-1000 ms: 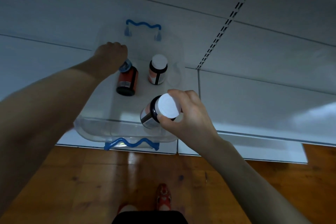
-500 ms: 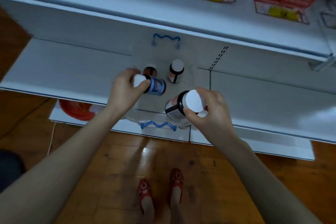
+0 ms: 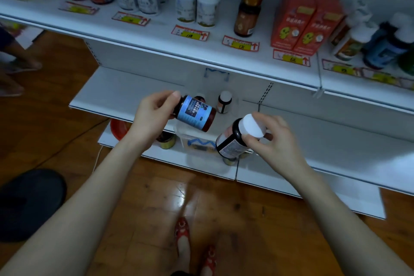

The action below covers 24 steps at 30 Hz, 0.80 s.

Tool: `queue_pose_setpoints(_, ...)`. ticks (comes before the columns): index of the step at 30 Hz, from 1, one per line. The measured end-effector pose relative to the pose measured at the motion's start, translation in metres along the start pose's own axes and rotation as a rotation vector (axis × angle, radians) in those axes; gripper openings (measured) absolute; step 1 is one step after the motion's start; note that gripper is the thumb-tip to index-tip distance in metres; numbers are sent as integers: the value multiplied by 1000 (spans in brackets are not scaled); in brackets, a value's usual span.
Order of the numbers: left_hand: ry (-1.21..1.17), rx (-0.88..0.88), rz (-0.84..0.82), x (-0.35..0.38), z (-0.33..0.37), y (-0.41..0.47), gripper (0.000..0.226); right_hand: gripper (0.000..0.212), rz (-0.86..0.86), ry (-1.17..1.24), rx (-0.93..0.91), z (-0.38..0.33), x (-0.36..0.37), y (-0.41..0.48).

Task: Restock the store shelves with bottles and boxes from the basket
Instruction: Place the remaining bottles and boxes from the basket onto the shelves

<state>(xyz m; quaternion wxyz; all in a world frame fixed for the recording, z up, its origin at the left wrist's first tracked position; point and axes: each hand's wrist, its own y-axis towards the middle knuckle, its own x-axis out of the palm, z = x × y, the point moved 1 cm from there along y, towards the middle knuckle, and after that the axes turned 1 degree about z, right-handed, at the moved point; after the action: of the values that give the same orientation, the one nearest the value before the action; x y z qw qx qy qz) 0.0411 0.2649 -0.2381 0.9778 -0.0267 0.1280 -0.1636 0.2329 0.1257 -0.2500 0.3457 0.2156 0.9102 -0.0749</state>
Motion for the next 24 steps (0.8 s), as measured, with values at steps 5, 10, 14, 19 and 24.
queue_pose_setpoints(5, -28, 74, 11, 2, 36, -42, 12, 40, 23, 96, -43, -21, -41, -28)
queue_pose_setpoints(10, -76, 77, 46, 5, 52, -74, 16, 33, 57, 87, -80, -36, -76, -50)
queue_pose_setpoints(14, -84, 117, 40, 9, 64, -85, 15, 27, 85, 149, -80, -37, -98, -62)
queue_pose_setpoints(19, -79, 183, 17, 19, 82, -88, 12, 22, 91, 182, -94, -37, -115, -72)
queue_pose_setpoints(24, -89, 197, -35, 31, 94, -82, 9, 21, 127, 165, -87, -31, -126, -77)
